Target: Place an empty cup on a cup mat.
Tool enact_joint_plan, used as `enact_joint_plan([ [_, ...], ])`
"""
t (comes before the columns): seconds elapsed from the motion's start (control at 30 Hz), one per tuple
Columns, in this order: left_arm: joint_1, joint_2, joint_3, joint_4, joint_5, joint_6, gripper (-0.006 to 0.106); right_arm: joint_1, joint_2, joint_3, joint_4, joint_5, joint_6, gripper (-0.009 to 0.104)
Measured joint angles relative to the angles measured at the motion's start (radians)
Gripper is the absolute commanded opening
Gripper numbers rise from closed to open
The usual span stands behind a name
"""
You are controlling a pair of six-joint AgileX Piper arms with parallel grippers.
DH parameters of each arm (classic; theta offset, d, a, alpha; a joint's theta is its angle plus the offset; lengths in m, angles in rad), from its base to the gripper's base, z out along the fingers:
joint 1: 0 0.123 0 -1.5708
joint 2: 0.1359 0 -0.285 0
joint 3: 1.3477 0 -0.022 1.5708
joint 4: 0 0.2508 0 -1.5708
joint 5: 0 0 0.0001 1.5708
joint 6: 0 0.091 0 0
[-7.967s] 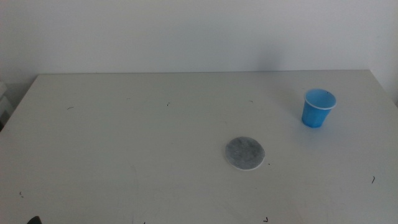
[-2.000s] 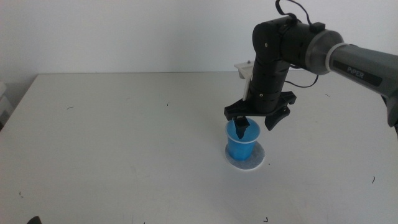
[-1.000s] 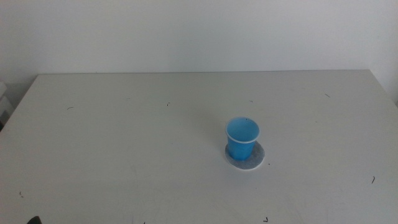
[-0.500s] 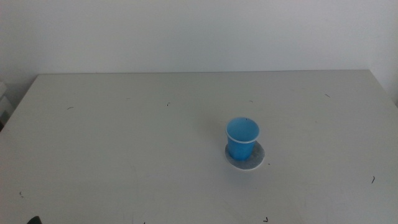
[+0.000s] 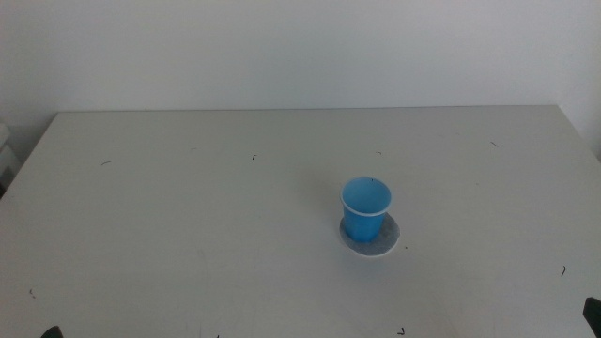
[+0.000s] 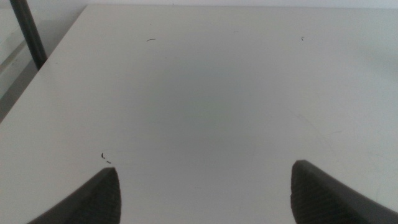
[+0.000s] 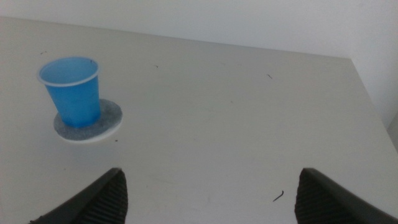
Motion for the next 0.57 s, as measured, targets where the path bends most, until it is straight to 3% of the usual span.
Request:
enact_joint_plan([
  [0.57,0.000,0.000,0.000,0.000,0.000,0.000,0.105,0.000,0.000,0.147,0.009,-0.059,0.000,0.092],
])
